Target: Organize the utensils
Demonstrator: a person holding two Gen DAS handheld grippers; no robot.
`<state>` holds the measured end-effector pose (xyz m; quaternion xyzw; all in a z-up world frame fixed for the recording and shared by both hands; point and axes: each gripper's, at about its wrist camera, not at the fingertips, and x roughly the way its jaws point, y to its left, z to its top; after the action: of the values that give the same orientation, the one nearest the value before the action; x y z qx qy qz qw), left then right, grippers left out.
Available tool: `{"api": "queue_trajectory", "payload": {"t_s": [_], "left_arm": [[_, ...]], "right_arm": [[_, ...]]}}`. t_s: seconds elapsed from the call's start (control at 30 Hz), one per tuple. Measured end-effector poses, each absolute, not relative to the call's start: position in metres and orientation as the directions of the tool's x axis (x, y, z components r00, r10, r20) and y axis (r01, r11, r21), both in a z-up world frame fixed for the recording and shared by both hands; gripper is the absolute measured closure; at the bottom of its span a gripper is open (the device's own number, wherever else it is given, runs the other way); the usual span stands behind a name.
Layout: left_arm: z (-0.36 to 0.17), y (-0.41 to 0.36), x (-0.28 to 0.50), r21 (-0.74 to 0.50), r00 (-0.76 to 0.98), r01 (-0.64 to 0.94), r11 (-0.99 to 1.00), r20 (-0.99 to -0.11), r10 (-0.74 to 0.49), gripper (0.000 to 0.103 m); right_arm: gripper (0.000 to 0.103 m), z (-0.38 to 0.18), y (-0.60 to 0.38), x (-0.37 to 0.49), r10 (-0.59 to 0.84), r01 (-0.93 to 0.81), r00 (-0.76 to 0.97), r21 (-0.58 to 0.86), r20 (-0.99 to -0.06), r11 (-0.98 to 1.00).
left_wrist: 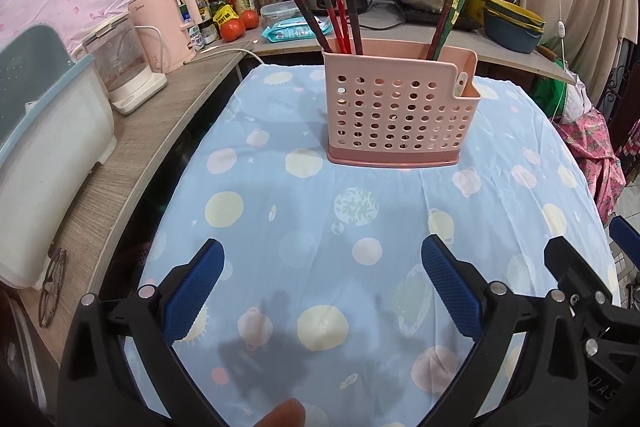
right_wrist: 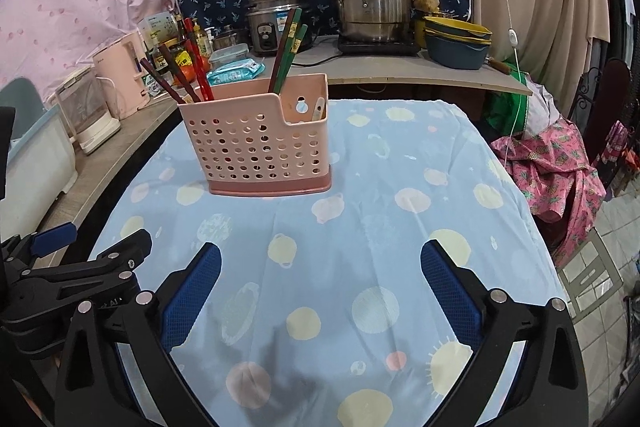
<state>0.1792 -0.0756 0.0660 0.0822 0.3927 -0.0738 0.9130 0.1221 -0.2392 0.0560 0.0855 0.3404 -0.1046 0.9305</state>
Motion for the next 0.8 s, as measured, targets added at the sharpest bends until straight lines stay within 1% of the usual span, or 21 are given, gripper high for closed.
{"api": "queue_trajectory", "payload": {"t_s": [0.3,0.8], "left_arm": [[0.0680,-0.0716,0.1732,0.092,0.690,0.187,0.978,-0.721,-0.064,0.008],[0.0696,-0.0683,0.1689,0.097,0.692,0.182,0.979,-0.719,-0.058,0.008]], "right_arm": [[0.007,0.0516,-0.2348,0.1177,-0.124,0.250,0.735,0.096,-0.666,0.963],[0.007,0.0506,-0.2325,0.1131,-0.122,0.250,0.739,0.102,-0.662,0.963]]}}
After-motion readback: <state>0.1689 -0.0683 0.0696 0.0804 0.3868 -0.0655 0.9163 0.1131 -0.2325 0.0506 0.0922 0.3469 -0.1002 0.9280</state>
